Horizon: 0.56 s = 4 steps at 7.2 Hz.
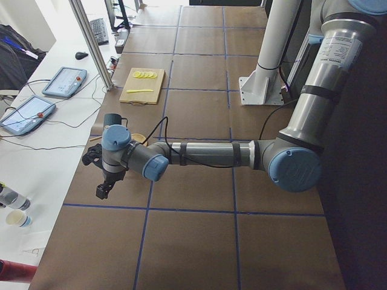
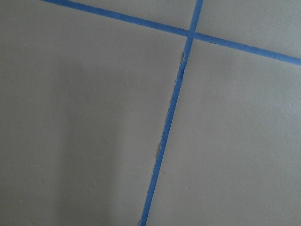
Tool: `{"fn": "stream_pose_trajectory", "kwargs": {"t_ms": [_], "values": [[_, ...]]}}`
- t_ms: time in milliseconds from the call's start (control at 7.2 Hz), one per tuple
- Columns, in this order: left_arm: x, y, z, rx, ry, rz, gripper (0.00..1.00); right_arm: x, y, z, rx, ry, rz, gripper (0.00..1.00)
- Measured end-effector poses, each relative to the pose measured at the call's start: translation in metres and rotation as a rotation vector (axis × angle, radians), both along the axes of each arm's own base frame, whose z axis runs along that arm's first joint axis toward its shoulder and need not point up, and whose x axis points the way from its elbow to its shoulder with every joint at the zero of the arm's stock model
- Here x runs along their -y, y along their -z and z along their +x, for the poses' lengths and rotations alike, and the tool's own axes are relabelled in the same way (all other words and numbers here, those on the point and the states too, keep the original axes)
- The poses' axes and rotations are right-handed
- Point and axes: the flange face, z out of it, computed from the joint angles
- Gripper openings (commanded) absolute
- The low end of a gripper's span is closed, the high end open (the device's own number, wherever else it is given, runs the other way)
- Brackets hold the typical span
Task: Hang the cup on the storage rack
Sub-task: 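Open the left gripper and pull it back from the rack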
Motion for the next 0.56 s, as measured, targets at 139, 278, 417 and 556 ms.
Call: {"fn": "stream_pose_trajectory", "kwargs": {"t_ms": [139,278,417,556], "values": [[-0.015,0.001,-0.006,0.005,-0.001,-0.096,1.0,0.0,0.0,0.0,0.0,0.0,0.0,1.0],[-0.036,-0.003,-0.008,-0.011,-0.002,-0.191,1.0,0.0,0.0,0.0,0.0,0.0,0.0,1.0],[-0.051,-0.006,-0.009,-0.061,-0.001,-0.286,1.0,0.0,0.0,0.0,0.0,0.0,-0.001,1.0],[-0.065,-0.011,-0.014,-0.125,0.007,-0.365,1.0,0.0,0.0,0.0,-0.001,-0.001,-0.001,1.0]]}}
